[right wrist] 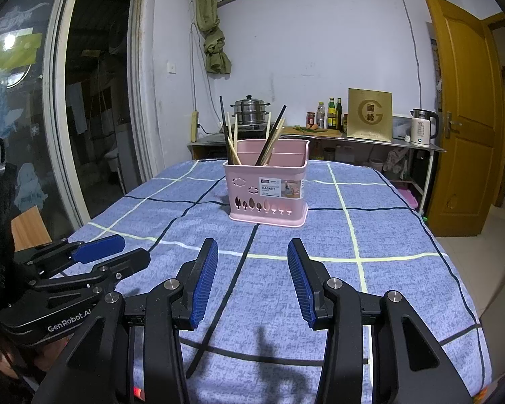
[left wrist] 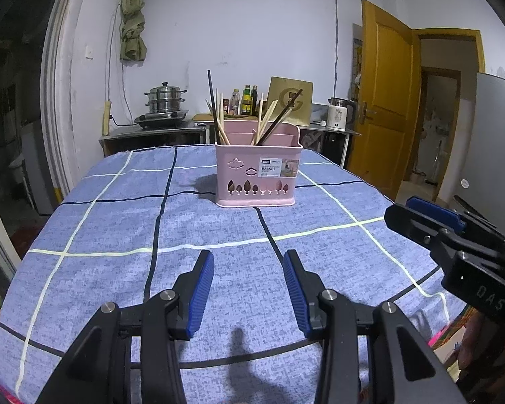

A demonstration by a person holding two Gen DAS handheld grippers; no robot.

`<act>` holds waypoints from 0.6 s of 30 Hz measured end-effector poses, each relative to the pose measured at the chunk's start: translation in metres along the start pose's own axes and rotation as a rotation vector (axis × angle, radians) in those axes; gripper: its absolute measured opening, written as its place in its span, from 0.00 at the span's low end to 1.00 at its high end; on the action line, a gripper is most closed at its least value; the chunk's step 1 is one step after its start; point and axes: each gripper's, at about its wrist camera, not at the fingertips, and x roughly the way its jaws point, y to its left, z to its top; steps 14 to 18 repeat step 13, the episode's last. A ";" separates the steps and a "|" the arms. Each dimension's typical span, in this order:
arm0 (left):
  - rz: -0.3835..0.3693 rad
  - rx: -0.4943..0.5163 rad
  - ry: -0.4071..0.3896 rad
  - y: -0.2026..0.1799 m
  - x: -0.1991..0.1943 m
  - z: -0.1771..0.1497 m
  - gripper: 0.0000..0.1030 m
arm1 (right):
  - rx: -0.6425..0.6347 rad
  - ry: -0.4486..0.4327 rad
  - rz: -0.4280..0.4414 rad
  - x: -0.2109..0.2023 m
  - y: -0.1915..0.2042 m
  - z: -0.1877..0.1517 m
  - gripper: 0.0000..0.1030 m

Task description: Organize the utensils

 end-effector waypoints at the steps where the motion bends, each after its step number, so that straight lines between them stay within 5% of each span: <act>1: 0.000 0.002 0.000 0.000 0.000 0.000 0.41 | -0.001 0.001 0.000 0.000 0.000 0.000 0.43; 18: -0.004 -0.005 0.001 0.002 0.001 -0.002 0.41 | -0.004 0.004 0.003 -0.001 0.001 -0.001 0.43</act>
